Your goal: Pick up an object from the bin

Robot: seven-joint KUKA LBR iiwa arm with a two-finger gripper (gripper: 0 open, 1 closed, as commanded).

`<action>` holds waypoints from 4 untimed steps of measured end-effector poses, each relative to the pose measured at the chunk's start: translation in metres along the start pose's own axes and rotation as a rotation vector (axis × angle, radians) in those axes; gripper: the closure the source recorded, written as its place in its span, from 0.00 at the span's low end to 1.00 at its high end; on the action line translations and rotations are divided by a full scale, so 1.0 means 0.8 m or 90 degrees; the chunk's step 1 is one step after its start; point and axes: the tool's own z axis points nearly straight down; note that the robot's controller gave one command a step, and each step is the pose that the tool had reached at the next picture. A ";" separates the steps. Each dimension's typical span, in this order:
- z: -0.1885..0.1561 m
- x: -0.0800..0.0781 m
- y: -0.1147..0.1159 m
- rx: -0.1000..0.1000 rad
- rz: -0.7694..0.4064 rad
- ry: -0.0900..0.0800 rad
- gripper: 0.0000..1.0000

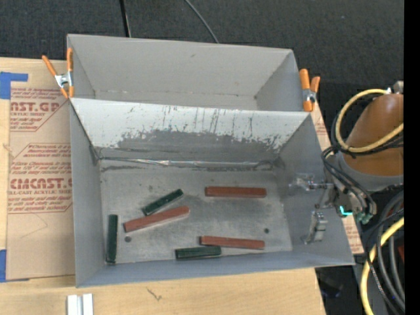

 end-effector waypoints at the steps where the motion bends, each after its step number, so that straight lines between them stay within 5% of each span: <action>1: -0.004 -0.002 0.001 0.001 -0.001 -0.004 0.00; 2: -0.002 -0.003 0.002 0.002 0.000 -0.006 0.00; 3: -0.012 0.000 0.042 -0.002 -0.069 0.004 0.00; 4: -0.032 -0.017 0.053 0.004 -0.091 -0.012 0.00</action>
Offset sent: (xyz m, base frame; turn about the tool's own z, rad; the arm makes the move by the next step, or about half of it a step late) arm 0.0263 0.1022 -0.0876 -0.0790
